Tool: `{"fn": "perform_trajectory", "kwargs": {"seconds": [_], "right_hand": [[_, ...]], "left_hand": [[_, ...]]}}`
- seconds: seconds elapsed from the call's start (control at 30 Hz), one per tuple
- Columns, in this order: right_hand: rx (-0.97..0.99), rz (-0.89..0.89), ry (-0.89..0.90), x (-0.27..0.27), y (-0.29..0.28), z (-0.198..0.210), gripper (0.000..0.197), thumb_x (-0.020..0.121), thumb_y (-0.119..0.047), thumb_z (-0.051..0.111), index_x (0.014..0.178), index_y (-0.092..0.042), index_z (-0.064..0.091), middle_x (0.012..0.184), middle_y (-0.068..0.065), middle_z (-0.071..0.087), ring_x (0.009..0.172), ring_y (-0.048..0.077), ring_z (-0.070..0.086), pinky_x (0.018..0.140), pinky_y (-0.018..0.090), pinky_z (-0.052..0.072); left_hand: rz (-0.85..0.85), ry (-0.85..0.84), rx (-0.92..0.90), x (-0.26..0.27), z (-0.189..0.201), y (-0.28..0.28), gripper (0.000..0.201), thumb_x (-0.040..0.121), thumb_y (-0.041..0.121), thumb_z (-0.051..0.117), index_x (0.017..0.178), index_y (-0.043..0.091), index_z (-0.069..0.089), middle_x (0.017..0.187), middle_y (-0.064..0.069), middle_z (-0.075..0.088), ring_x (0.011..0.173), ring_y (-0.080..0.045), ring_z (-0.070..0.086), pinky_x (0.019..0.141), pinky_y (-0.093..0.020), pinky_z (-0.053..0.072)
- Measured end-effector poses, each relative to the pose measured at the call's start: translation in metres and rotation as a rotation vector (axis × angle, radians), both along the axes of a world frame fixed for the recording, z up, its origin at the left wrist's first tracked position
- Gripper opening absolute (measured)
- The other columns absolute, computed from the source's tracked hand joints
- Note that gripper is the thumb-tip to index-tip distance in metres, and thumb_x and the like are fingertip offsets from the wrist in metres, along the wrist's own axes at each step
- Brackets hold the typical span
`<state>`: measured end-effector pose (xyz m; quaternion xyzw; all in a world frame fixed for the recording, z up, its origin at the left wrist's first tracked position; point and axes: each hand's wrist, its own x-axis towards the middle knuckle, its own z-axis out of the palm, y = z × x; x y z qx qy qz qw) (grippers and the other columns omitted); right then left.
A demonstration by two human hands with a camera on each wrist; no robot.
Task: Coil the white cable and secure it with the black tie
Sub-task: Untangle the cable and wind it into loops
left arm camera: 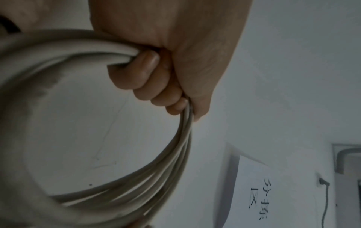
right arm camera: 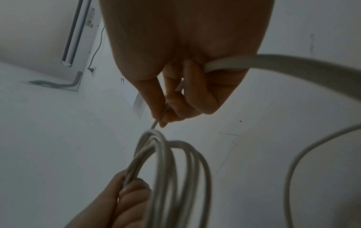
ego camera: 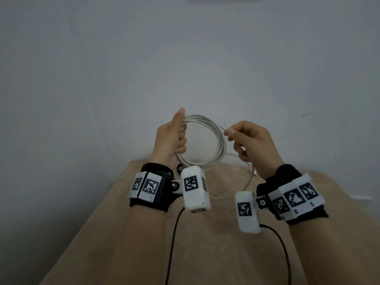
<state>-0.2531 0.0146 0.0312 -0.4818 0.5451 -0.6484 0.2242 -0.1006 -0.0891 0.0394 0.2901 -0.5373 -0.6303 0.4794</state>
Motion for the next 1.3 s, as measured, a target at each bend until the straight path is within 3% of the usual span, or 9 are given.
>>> {"fn": "perform_trajectory", "kwargs": {"seconds": [0.13,0.23,0.4,0.53,0.63,0.77,1.0,1.17,1.3], "right_hand": [[0.085,-0.024,0.054,0.007,-0.007,-0.005,0.020,0.092,-0.008,0.052,0.074,-0.016,0.057,0.062,-0.014,0.051,0.048,0.006,0.041,0.038,0.011,0.028],[0.112,-0.041,0.053,0.010,-0.009,-0.006,0.017,0.094,-0.024,0.050,0.078,-0.021,0.050,0.078,-0.008,0.048,0.055,0.005,0.044,0.038,0.009,0.027],[0.168,0.039,0.039,0.018,-0.006,-0.006,0.036,0.089,-0.053,0.051,0.114,-0.026,0.049,0.104,0.003,0.066,0.055,0.006,0.046,0.039,0.012,0.029],[0.125,0.096,0.014,0.021,-0.009,-0.008,0.029,0.090,-0.031,0.061,0.105,-0.007,0.056,0.081,0.020,0.054,0.049,0.011,0.033,0.036,0.014,0.027],[0.115,0.130,-0.005,0.020,-0.010,-0.008,0.016,0.095,-0.023,0.055,0.090,-0.008,0.054,0.076,0.017,0.053,0.048,0.011,0.029,0.036,0.016,0.022],[0.084,0.167,-0.048,0.021,-0.009,-0.006,0.013,0.099,-0.018,0.048,0.091,-0.009,0.051,0.072,0.000,0.068,0.039,0.006,0.025,0.035,0.016,0.020],[0.075,0.117,-0.090,0.011,-0.007,-0.003,0.020,0.100,-0.018,0.044,0.081,-0.014,0.048,0.060,-0.003,0.054,0.035,0.000,0.028,0.035,0.014,0.020],[0.144,0.134,-0.062,-0.001,-0.004,-0.004,0.010,0.099,-0.017,0.045,0.093,-0.010,0.048,0.056,-0.006,0.047,0.036,0.001,0.026,0.034,0.014,0.019],[0.199,0.166,0.020,-0.006,0.001,-0.002,0.015,0.099,-0.017,0.045,0.088,-0.010,0.052,0.055,-0.006,0.047,0.037,0.002,0.027,0.035,0.014,0.019]], "left_hand": [[0.009,0.113,0.128,-0.002,0.000,-0.002,0.047,0.094,0.043,0.054,0.059,0.020,0.033,0.045,0.010,0.022,0.035,-0.005,0.015,0.034,-0.019,0.012],[0.012,0.175,0.191,-0.003,0.000,-0.003,0.046,0.093,0.042,0.055,0.059,0.020,0.033,0.043,0.010,0.022,0.033,-0.005,0.015,0.033,-0.018,0.012],[-0.012,0.224,0.228,-0.004,0.002,-0.001,0.047,0.094,0.043,0.054,0.059,0.020,0.032,0.042,0.009,0.021,0.033,-0.005,0.014,0.032,-0.018,0.012],[-0.022,0.265,0.263,-0.007,0.003,0.000,0.048,0.094,0.044,0.053,0.059,0.020,0.032,0.042,0.009,0.020,0.032,-0.005,0.014,0.032,-0.018,0.012],[-0.035,0.290,0.301,-0.007,0.002,-0.001,0.048,0.094,0.045,0.053,0.059,0.020,0.032,0.042,0.009,0.019,0.032,-0.005,0.014,0.031,-0.018,0.014],[-0.065,0.301,0.321,-0.008,0.002,-0.001,0.049,0.093,0.047,0.053,0.059,0.020,0.031,0.042,0.009,0.019,0.031,-0.006,0.015,0.031,-0.017,0.015],[-0.235,0.175,0.270,-0.004,0.002,-0.004,0.045,0.092,0.046,0.055,0.060,0.016,0.042,0.042,0.006,0.029,0.034,-0.007,0.029,0.039,-0.017,0.032],[-0.406,0.110,0.234,0.003,-0.003,-0.006,0.042,0.094,0.045,0.050,0.069,0.012,0.050,0.045,0.004,0.040,0.039,-0.009,0.040,0.049,-0.022,0.042],[-0.563,0.056,0.198,0.014,-0.007,-0.008,0.047,0.087,0.052,0.046,0.077,0.007,0.055,0.050,0.000,0.048,0.043,-0.013,0.047,0.057,-0.026,0.046]]}}
